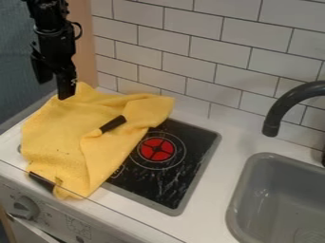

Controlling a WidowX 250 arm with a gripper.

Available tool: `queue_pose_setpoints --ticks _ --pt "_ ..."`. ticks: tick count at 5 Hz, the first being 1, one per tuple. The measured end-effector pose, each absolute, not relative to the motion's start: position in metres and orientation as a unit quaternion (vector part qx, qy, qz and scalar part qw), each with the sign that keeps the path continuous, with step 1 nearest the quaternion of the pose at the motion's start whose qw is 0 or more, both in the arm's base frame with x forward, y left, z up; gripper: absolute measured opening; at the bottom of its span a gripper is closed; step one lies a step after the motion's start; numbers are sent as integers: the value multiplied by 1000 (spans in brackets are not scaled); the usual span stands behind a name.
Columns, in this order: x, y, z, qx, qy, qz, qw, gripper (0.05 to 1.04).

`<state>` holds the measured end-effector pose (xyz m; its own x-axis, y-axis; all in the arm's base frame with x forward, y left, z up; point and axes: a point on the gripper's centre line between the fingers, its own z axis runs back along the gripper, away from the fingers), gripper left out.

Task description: Unfold the cloth from the center to right

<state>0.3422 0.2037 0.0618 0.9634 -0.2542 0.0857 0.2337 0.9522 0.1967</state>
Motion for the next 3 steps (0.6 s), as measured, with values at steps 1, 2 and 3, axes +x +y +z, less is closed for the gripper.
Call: queue_pose_setpoints --ticks 1,2,3 --pt "338 201 48 80 -40 -122 988 999" --pt "331 193 37 61 -31 -118 991 999" --pt "325 180 29 43 -20 -126 991 999"
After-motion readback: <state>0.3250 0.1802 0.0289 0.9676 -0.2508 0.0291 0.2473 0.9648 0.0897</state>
